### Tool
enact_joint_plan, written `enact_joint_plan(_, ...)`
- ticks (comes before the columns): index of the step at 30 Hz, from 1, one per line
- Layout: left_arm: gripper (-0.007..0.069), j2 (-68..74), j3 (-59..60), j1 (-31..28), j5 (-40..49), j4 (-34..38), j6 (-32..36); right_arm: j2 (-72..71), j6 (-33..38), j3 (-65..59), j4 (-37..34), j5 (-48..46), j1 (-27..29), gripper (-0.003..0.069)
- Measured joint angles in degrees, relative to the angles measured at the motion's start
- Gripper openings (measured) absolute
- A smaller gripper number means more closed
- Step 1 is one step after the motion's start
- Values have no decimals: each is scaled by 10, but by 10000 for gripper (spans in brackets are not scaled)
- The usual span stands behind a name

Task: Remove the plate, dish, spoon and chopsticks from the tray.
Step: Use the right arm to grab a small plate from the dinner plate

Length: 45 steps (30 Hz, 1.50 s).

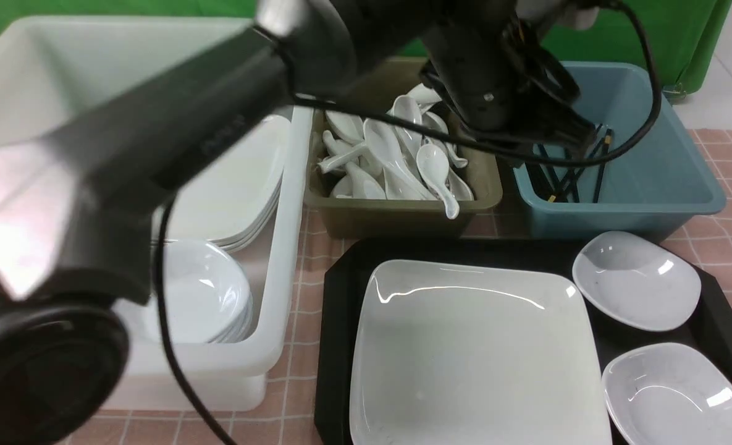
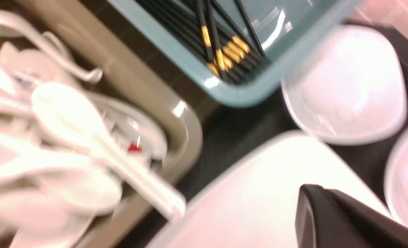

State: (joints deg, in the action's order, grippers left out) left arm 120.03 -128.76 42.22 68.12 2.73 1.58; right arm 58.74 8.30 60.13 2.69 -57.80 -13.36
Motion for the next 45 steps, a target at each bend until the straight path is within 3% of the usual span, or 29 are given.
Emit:
enact_joint_plan(2,-8,-14,8,0,6,1,9,20,21,0,-14,-20,-2,102)
enact_joint_plan(5,-10,-75,73,4,11,6,24,71,55,-12,-34,-44,-33,292)
enact_joint_plan(6,-11,-83,78,6,11,7,26,75,57,-13,-34,-44,-38,304)
enact_joint_plan(8,-11,-139,165,18,4,15,34,103,60,-39,-27,-31,-77,452)
enact_joint_plan(9,-11,-144,172,19,1,16,35,105,59,-44,-27,-27,-80,461)
enact_joint_plan(10,-11,-174,228,29,-18,26,47,119,56,-62,-23,-10,-100,518)
enact_joint_plan(14,-11,-250,398,62,-101,47,60,159,36,-113,4,50,-143,564)
enact_joint_plan(19,-10,-293,527,91,-189,67,93,212,-23,-155,80,116,-155,570)
enact_joint_plan(23,-4,-294,589,109,-245,116,156,257,-64,-162,127,147,-155,570)
enact_joint_plan(33,-4,-294,605,111,-291,138,178,325,-89,-164,135,200,-155,562)
enact_joint_plan(37,-4,-294,605,111,-292,136,178,334,-91,-164,137,205,-155,492)
enact_joint_plan(41,-4,-294,605,111,-292,134,178,338,-92,-164,140,212,-155,274)
enact_joint_plan(45,-4,-294,605,111,-292,134,178,335,-92,-152,148,199,-155,232)
